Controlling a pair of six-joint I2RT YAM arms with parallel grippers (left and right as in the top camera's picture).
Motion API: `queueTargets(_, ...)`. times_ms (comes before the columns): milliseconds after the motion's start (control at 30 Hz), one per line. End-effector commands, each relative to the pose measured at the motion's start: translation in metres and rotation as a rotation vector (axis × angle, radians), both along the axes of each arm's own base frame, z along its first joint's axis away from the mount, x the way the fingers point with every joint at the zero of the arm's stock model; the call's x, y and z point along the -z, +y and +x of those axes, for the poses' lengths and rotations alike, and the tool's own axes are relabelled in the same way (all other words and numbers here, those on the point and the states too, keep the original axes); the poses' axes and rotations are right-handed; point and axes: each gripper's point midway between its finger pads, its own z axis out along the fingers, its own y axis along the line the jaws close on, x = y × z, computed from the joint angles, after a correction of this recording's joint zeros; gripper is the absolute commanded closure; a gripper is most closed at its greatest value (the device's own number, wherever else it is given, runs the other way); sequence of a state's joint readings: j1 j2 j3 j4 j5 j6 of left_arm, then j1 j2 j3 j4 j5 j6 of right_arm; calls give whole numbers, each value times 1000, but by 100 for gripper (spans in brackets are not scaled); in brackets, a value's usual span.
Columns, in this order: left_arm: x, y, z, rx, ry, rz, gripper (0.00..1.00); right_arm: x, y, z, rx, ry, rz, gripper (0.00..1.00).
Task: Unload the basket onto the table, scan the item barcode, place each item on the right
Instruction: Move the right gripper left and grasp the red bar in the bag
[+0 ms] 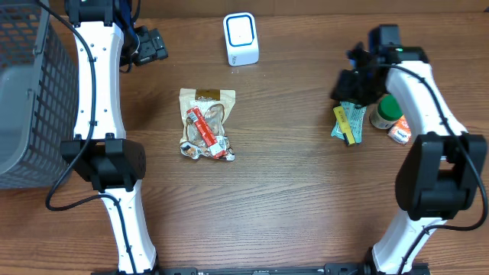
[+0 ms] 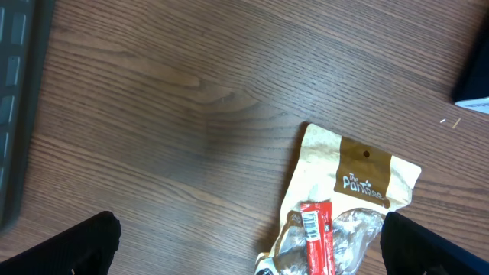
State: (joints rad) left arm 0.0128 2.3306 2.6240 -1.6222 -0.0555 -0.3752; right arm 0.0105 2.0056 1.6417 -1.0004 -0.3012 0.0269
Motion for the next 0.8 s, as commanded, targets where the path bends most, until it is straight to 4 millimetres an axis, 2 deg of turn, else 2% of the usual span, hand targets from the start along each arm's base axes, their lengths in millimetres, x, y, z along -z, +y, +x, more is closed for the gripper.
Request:
queueTargets(0, 3, -5, 1, -4, 3, -7, 0, -11, 65, -1, -132, -42, 146, 66)
queueTargets(100, 3, -5, 1, -4, 3, -7, 0, -16, 109, -1, -232, -103, 154, 65)
queueTargets(200, 3, -5, 1, -4, 3, -7, 1, -21, 159, -11, -361, -156, 161, 65)
queueTargets(300, 3, -5, 1, -4, 3, -7, 0, -23, 207, -34, -533, -198, 154, 66)
queueTargets(400, 3, -5, 1, -4, 3, -7, 0, -20, 246, -69, -721, -210, 139, 67)
queueTargets(467, 3, -5, 1, -4, 3, -7, 0, -15, 264, -90, -805, -207, 97, 67)
queueTargets(533, 3, -5, 1, -4, 3, -7, 0, -9, 273, -102, -839, -212, 14, 66)
queueTargets(667, 3, -5, 1, -4, 3, -7, 0, -2, 284, -113, -879, -251, -129, 65)
queueTargets(767, 3, -5, 1, -4, 3, -7, 0, 0, 290, -118, -898, -265, -162, 64)
